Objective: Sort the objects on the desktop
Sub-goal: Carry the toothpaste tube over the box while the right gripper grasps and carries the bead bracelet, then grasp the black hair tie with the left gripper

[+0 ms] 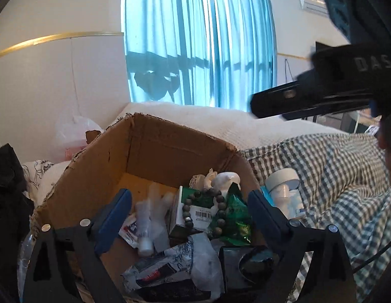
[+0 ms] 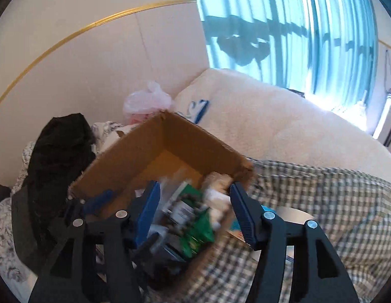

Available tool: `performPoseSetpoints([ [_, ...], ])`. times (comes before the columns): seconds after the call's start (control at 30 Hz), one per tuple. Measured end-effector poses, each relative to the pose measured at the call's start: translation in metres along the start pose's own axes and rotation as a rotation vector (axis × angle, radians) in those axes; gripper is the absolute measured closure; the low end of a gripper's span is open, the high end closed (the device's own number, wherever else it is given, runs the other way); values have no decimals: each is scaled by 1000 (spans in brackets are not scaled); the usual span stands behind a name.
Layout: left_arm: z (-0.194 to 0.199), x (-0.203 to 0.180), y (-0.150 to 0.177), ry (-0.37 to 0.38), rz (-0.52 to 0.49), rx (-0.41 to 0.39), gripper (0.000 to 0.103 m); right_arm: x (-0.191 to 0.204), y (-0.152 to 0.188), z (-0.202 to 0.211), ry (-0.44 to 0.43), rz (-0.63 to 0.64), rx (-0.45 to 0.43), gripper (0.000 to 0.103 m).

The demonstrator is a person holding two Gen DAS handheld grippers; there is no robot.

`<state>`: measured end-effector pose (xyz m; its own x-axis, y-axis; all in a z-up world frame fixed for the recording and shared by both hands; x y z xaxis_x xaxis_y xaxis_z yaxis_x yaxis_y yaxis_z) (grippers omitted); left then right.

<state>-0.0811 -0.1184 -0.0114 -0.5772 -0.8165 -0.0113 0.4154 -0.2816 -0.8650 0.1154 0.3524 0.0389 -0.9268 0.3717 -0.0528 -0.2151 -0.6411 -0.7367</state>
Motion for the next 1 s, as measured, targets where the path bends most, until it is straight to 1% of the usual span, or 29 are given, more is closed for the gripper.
performPoseSetpoints([
  [0.1,10,-7,4,-13,1,-2,5,-20,18,24,37,2,11,45],
  [0.13,14,-7,5,-13,14,0,1,-26,23,33,45,2,13,45],
  [0.2,23,-11,10,37,57,11,0,-43,42,53,72,3,32,45],
  [0.23,31,-17,13,88,88,10,0,-51,50,63,86,5,37,45],
  [0.27,36,-21,14,118,111,2,0,-56,56,69,97,9,41,45],
  [0.33,48,-38,14,159,128,1,0,-71,70,85,129,23,51,45],
  [0.43,53,-66,17,197,107,21,0,-94,88,99,152,23,55,42],
  [0.5,54,-89,24,206,87,27,0,-106,96,106,161,22,36,40],
  [0.53,53,-101,27,204,78,40,0,-111,99,109,165,22,22,37],
  [0.57,49,-114,31,206,70,63,0,-118,102,111,168,18,8,35],
  [0.67,36,-144,43,230,44,126,0,-134,106,115,152,-2,-12,34],
  [0.7,33,-152,46,235,34,138,0,-139,108,116,142,-7,-13,34],
  [0.73,28,-159,50,241,25,149,0,-141,109,116,114,14,-13,34],
  [0.8,17,-174,58,255,5,162,0,-148,113,115,111,20,-14,31],
  [0.83,10,-179,60,249,0,168,0,-151,114,114,109,25,-13,29],
  [0.9,-9,-185,66,227,3,192,0,-158,117,109,110,43,-5,29],
  [1.0,-38,-190,73,235,30,230,0,-168,121,103,124,71,-1,29],
])
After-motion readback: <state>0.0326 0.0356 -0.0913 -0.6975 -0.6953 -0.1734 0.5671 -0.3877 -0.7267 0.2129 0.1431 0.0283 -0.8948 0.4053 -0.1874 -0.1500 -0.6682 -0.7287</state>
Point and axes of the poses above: each gripper's, at about its wrist camera, not at the fingertips, and z roughly against the way its jaws point, x to its left, y to its underside, the point moved 2 cm from there along -z, roughly the way its jaws point, and after that the axes turned 2 degrees about x, right-handed, at the moved point
